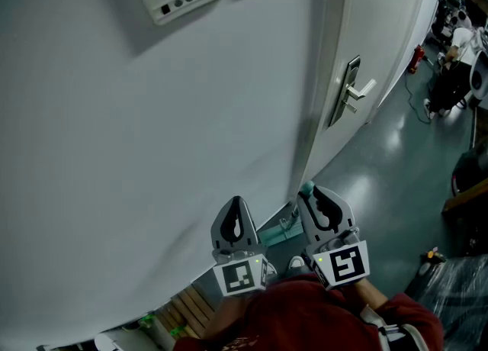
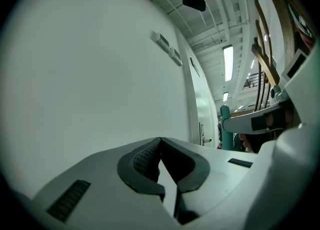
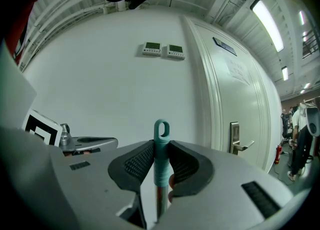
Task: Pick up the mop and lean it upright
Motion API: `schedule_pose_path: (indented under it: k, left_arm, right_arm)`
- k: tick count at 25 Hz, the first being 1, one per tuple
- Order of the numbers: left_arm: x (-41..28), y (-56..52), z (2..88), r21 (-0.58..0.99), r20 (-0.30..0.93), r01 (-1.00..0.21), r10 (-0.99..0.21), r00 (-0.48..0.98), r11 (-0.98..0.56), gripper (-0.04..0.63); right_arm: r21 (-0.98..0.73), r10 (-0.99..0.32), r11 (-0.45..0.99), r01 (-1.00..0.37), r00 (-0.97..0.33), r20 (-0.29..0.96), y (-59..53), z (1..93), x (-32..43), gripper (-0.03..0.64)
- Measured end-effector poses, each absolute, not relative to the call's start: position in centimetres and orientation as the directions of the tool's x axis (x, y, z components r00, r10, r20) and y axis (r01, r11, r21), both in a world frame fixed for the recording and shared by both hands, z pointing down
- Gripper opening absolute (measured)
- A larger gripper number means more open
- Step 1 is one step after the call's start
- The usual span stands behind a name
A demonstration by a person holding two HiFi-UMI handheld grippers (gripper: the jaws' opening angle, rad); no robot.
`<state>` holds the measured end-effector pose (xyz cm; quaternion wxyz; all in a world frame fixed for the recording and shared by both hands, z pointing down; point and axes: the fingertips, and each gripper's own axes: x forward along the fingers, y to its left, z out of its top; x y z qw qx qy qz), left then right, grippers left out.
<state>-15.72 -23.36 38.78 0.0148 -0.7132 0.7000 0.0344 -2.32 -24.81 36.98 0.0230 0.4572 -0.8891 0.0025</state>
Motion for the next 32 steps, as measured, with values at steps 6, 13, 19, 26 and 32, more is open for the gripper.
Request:
schedule_pose_path:
  k: [6,13,19,26,32]
  left_arm:
    - [-15.8,-23.3,39.0,0.029,-0.074,-0.999,-0.997,0.017,-0.02,0.012]
    - [-15.8,-23.4,40.1,0.024,-0.037,-1.0,-0.999,0.013,-0.014,0.012]
    - [-15.7,-23.5,40.3,0.021,-0.038,-1.0,-0.999,0.017,-0.018,0.012]
    - [-15.4,-23.6,39.8,0.012,-0.055,-1.0,-0.998,0.026,-0.027,0.012]
    - [-15.3,-23.8,39.9,0.01,-0.056,-0.999,-0.998,0.03,-0.031,0.012]
  right_arm:
    - [0.021,-0.807,0.591,-0.807,-0.59,0.027,-24.6,36.9,-2.4,0.106]
    - [0.023,-0.816,0.577,-0.817,-0.575,0.055,-24.7,37.5,-2.4,0.106]
    - [0.024,-0.821,0.568,-0.823,-0.565,0.081,-24.8,39.4,-2.2,0.106]
    - [0.037,-0.818,0.574,-0.818,-0.572,0.058,-25.2,41.2,-2.5,0.106]
    - [0.035,-0.814,0.579,-0.814,-0.575,0.083,-25.4,44.9,-2.6,0.107]
